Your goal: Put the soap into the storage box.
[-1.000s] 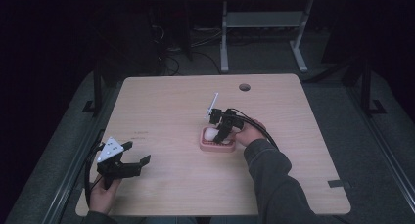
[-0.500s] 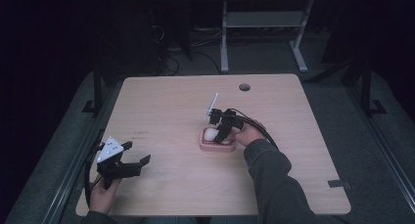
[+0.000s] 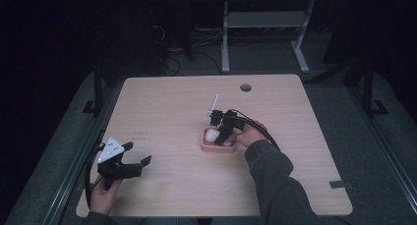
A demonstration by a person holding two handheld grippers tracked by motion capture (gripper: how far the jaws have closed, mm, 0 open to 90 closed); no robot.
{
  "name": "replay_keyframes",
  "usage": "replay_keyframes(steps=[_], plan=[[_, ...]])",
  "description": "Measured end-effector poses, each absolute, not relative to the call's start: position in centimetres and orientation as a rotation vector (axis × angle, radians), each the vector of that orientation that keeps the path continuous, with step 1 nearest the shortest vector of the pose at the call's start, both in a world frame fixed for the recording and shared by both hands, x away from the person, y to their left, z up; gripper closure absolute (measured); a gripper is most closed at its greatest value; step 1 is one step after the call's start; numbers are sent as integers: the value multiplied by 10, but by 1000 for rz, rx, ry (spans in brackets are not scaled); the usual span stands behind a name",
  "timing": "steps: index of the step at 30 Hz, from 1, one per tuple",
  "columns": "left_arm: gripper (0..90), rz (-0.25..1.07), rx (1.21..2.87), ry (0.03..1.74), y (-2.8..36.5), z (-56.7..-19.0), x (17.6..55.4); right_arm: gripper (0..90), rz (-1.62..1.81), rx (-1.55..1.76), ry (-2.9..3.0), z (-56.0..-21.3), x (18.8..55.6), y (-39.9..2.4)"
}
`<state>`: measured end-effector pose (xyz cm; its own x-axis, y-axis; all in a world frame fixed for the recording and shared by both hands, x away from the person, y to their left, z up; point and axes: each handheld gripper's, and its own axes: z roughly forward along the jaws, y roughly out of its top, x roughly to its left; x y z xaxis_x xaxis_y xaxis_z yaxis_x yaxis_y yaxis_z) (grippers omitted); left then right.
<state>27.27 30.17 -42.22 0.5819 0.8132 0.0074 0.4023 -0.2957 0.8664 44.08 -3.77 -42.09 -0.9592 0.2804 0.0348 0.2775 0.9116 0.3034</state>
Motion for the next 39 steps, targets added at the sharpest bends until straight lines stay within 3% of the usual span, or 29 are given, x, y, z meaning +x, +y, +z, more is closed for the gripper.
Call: replay_keyframes(steps=[39], plan=[[145,575,1918,976,301,-423,273,415,659,547,2990,-390,428,-73]])
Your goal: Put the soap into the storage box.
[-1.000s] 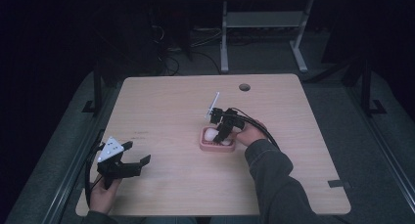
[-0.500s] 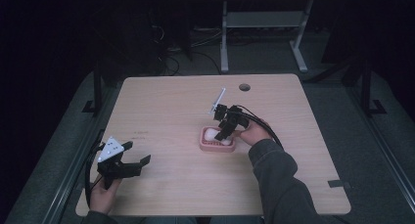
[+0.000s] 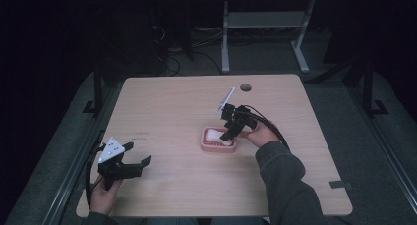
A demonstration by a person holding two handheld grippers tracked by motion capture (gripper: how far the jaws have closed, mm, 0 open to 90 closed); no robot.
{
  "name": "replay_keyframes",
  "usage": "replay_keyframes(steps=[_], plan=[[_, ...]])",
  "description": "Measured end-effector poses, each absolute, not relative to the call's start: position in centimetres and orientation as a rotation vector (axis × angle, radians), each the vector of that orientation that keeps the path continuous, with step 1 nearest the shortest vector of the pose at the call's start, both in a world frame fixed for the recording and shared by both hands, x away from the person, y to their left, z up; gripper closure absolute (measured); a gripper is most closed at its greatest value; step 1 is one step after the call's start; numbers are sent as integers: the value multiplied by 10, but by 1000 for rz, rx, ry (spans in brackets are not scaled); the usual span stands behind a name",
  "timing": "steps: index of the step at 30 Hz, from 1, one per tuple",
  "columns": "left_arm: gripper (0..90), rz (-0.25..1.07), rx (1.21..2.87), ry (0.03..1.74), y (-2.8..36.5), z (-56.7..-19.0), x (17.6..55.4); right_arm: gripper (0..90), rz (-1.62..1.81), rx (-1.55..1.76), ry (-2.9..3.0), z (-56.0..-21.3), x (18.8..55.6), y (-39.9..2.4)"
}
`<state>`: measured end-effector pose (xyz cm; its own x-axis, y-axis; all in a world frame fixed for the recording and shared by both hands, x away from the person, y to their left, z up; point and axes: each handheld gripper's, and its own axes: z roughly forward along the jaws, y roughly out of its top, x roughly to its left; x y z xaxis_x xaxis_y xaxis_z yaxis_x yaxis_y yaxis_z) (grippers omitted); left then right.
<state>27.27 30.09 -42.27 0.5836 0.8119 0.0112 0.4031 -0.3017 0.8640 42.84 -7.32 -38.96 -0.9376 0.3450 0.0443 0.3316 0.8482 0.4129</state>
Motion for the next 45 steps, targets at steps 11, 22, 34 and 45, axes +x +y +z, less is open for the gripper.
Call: replay_keyframes(steps=[11,22,34,45], plan=[[145,575,1922,976,301,-423,272,405,686,576,2974,-387,424,-87],[145,577,1923,977,301,-423,272,401,715,617,2957,-387,418,-103],[145,578,1926,974,301,-423,272,399,729,644,2949,-386,413,-116],[145,576,1924,976,301,-423,272,394,746,660,2931,-384,407,-125]])
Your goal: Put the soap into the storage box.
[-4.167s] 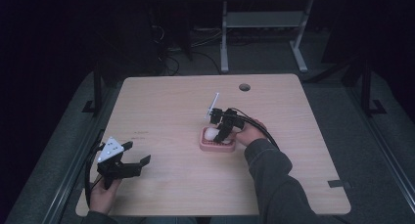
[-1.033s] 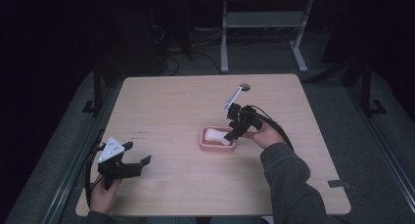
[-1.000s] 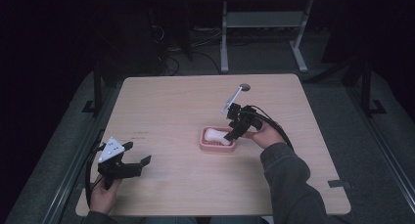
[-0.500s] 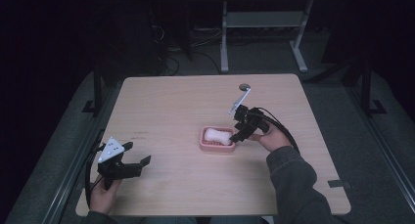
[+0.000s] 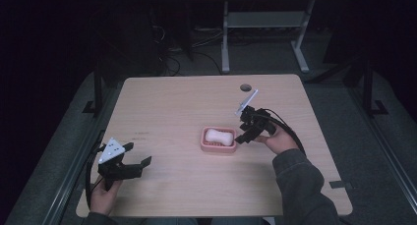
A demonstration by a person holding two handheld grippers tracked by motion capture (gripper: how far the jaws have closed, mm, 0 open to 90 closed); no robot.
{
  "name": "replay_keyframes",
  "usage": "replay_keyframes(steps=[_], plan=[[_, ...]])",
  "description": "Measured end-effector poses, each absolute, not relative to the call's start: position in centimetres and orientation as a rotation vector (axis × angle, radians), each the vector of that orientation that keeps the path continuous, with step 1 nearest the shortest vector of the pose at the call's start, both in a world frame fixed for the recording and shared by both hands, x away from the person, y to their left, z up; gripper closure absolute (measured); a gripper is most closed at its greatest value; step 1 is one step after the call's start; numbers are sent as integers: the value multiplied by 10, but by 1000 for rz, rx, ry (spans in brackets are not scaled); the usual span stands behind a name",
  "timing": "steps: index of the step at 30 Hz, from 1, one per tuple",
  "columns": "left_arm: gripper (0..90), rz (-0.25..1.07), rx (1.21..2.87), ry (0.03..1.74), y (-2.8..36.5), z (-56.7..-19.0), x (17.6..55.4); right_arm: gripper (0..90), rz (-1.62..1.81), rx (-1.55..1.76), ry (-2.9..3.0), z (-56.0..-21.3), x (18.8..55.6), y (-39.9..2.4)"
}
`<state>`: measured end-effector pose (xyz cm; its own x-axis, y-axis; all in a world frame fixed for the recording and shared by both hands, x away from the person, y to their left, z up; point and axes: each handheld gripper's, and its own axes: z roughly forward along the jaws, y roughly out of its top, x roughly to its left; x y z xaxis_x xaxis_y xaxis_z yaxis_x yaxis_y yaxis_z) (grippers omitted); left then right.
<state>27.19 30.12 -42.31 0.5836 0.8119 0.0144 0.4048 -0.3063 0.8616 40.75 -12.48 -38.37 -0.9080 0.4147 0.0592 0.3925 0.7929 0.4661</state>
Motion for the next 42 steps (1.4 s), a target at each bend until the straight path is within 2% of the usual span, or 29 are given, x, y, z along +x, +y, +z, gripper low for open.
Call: replay_keyframes(steps=[42], plan=[[145,579,1931,979,301,-424,272,394,792,819,2875,-398,375,-191]])
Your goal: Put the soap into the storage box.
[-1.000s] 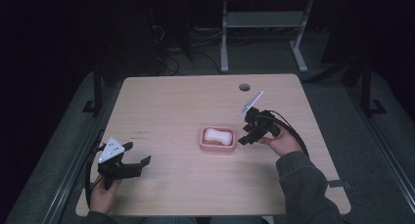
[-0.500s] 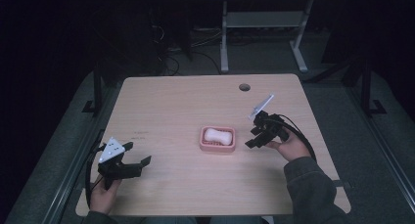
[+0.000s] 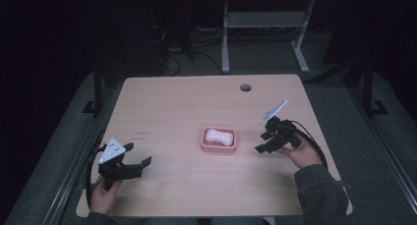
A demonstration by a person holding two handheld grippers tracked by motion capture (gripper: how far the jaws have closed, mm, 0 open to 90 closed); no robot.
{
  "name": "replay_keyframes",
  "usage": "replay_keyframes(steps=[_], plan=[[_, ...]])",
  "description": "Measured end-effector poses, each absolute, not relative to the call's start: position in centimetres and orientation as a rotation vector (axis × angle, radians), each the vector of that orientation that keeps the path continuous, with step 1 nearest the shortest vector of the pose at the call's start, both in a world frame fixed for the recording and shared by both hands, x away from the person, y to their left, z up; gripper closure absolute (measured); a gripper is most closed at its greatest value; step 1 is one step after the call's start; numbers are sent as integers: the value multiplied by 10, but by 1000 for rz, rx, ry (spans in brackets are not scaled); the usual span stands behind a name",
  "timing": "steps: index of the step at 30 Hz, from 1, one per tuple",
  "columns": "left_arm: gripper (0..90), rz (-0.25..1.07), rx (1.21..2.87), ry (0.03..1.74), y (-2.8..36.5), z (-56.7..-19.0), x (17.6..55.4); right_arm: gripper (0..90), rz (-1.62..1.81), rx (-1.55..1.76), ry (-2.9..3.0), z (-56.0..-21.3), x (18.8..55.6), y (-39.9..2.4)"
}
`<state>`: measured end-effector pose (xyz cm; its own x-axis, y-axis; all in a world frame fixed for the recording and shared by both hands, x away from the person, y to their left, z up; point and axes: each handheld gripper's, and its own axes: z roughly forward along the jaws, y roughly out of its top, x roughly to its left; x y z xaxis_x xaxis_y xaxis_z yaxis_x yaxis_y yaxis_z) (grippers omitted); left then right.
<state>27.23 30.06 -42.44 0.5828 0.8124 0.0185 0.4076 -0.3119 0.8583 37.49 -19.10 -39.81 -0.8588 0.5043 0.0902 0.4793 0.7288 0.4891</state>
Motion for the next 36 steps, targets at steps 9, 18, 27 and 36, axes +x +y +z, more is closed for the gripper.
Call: replay_keyframes(steps=[9,18,27,36], plan=[[145,578,1935,977,300,-425,273,394,801,875,2866,-406,364,-206],[146,582,1940,970,300,-426,273,394,821,900,2850,-413,354,-218],[145,578,1948,976,299,-426,273,393,858,939,2821,-423,337,-237],[145,577,1950,976,299,-427,273,393,881,966,2805,-431,326,-247]])
